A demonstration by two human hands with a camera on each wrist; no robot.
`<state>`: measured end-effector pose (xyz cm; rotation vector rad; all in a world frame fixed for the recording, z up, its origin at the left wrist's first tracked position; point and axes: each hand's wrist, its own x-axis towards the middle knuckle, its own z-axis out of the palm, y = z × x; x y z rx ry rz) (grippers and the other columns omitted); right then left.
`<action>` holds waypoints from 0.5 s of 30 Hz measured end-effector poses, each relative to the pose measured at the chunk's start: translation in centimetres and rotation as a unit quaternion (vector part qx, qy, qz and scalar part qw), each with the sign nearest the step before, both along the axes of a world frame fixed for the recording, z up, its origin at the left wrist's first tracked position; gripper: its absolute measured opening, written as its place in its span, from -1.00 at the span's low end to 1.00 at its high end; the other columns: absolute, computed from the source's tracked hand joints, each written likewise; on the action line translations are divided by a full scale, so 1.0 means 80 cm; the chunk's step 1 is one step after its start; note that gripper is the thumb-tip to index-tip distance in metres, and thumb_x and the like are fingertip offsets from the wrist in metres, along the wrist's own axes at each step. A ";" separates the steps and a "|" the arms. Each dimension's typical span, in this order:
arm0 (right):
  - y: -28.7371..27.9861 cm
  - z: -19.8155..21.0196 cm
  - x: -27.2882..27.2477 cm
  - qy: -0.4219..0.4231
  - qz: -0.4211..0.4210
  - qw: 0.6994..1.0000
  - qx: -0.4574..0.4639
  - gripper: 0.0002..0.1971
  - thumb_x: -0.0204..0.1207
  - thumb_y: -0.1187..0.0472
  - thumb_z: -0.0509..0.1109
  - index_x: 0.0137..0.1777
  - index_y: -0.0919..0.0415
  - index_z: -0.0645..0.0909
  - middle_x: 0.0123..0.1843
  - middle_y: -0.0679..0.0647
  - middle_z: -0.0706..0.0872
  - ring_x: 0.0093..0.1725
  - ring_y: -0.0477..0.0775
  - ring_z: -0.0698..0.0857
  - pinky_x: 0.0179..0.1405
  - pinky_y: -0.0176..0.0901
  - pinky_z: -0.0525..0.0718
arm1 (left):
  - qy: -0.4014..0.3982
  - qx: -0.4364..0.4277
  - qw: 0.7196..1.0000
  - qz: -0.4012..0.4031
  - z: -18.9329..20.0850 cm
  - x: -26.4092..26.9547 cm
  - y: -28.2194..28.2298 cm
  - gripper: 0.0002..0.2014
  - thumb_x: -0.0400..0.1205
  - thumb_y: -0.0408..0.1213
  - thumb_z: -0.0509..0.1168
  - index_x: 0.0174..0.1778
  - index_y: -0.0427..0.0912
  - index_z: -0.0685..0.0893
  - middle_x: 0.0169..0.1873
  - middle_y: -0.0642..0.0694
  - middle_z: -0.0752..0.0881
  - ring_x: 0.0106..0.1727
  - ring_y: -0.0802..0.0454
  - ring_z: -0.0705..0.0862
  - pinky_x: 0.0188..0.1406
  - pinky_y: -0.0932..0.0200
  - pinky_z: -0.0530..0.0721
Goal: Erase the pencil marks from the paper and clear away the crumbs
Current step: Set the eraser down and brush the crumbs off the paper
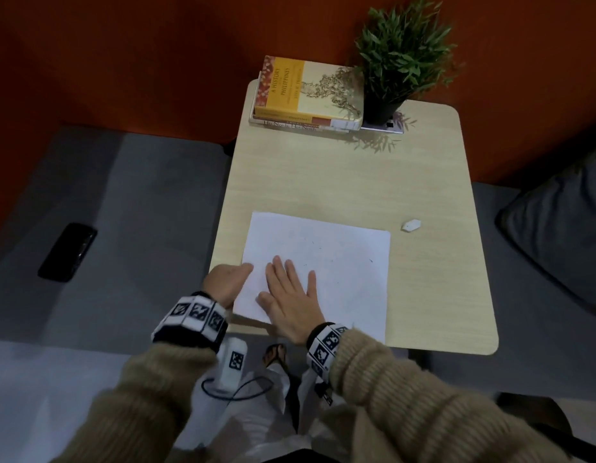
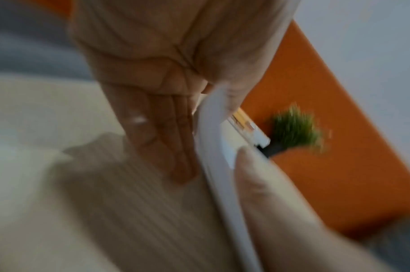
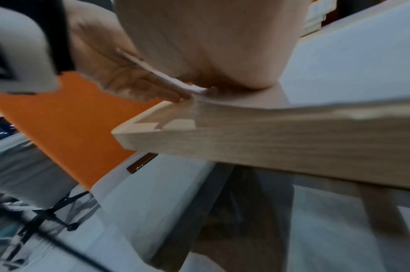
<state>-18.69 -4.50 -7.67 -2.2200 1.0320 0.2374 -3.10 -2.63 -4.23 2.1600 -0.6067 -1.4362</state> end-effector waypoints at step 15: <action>-0.051 0.011 0.079 0.003 -0.052 0.998 0.023 -0.44 0.68 -0.15 -0.30 0.61 0.02 -0.27 0.65 -0.11 -0.32 0.60 -0.03 -0.32 0.49 0.46 -0.31 | -0.284 -0.026 0.938 -0.199 -0.029 0.004 -0.016 -0.63 0.71 -0.29 0.08 -0.22 -0.43 0.68 -0.19 -0.38 0.74 -0.07 -0.32 0.68 -0.20 0.13 0.43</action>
